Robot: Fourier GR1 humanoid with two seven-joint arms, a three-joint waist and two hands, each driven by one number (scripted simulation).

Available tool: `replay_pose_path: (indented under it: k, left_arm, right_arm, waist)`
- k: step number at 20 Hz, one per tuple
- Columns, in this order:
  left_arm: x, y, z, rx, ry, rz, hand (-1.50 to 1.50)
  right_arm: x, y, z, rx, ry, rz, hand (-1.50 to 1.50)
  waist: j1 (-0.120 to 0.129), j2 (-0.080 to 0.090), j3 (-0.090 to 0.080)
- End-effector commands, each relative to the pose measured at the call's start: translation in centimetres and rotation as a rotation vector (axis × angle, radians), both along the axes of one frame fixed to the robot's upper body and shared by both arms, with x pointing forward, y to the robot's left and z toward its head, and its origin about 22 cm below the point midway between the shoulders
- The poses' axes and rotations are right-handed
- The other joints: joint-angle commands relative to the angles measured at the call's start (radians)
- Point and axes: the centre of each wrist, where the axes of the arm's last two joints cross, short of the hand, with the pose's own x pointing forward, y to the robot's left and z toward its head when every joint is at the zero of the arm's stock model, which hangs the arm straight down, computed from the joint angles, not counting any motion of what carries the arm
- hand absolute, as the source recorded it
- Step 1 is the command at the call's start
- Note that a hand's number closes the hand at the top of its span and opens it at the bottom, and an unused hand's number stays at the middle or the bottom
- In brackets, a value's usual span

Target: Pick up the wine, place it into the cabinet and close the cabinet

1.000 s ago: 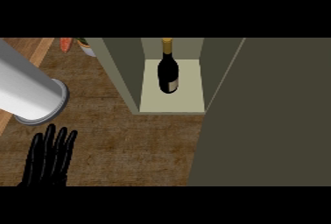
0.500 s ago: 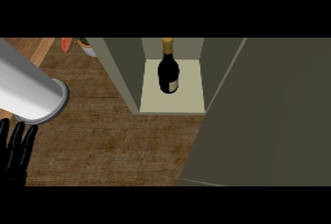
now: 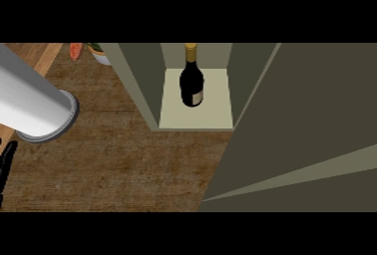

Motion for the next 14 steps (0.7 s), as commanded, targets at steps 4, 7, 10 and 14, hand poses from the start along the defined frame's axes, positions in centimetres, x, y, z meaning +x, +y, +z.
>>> replay_pose_path:
  k: [4,7,10,14]
  left_arm:
    - [0.7,1.7,0.3,0.009,0.007,-0.001,-1.50]
    - [0.8,2.7,-0.3,-0.028,0.001,-0.021,-1.50]
    - [1.7,2.7,0.7,-0.041,0.024,-0.044,-1.50]
    - [2.0,1.9,1.6,-0.050,0.009,-0.069,-1.50]
  right_arm:
    - [-2.3,4.2,1.0,0.077,-0.097,0.122,1.50]
    - [-1.3,6.1,0.5,0.040,-0.154,0.096,1.50]
    - [-1.7,6.2,1.4,0.035,-0.193,0.052,1.50]
    - [0.2,7.2,2.1,0.036,-0.217,0.014,1.50]
  waist:
    - [0.000,0.002,-0.001]
    - [0.008,0.004,-0.001]
    - [0.000,0.002,-0.002]
    - [0.016,0.007,-0.001]
